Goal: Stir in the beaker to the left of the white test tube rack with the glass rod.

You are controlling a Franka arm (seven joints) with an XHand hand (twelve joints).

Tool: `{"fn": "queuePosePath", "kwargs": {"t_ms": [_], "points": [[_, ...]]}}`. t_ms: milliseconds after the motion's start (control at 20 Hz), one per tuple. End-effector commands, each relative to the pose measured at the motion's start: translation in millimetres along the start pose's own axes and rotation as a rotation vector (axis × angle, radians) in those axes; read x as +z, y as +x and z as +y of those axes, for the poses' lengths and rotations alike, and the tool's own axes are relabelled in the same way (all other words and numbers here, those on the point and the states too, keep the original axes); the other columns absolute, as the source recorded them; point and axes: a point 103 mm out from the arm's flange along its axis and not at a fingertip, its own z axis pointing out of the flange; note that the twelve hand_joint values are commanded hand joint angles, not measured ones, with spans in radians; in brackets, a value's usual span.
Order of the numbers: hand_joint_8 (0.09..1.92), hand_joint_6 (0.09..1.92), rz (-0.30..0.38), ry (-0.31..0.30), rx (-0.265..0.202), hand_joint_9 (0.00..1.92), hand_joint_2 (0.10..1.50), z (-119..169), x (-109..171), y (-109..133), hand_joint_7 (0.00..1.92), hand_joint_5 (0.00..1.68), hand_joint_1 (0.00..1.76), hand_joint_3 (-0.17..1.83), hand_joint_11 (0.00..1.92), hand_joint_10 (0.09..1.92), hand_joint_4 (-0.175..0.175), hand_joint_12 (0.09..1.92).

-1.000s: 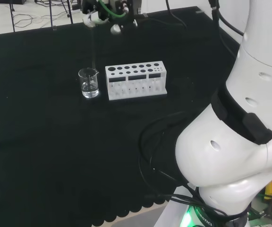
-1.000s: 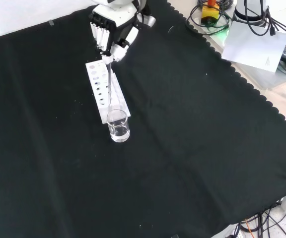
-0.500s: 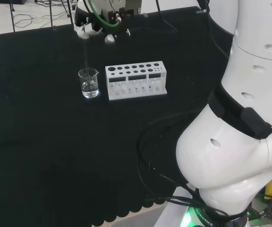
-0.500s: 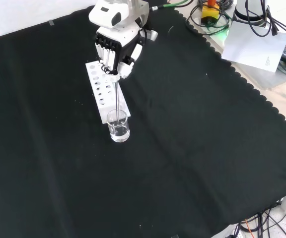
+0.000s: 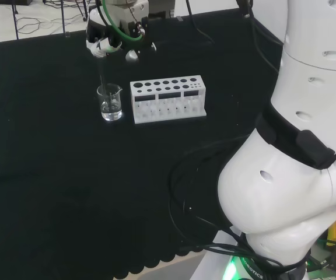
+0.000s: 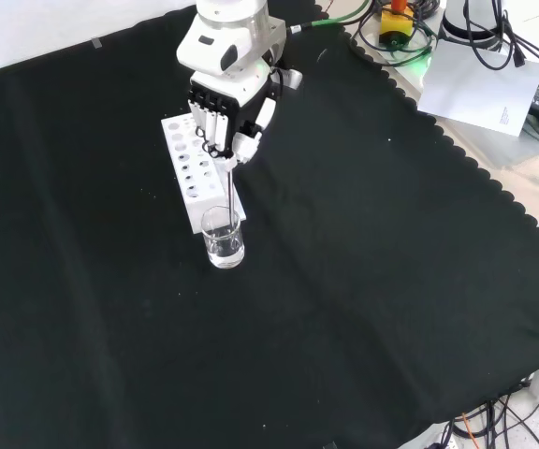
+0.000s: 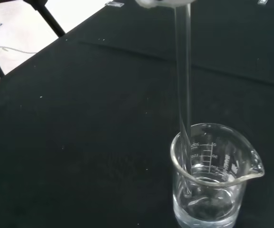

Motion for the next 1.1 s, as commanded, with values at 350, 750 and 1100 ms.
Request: {"fn": "queuePosePath", "kwargs": {"t_ms": [350, 750, 1100], "points": [[0.78, 0.36, -0.012, -0.002, 0.011, 1.56, 1.08, 17, 3, -7, 1.28, 1.25, 1.32, -0.17, 1.57, 0.8, -0.175, 0.74], [0.78, 0.36, -0.011, 0.009, 0.053, 1.56, 1.08, 2, 5, -30, 1.29, 1.25, 1.32, -0.17, 1.57, 0.8, -0.175, 0.74], [0.78, 0.36, -0.031, 0.02, 0.046, 1.56, 1.08, -8, 4, -16, 1.29, 1.25, 1.32, -0.17, 1.57, 0.8, -0.175, 0.74]]}}
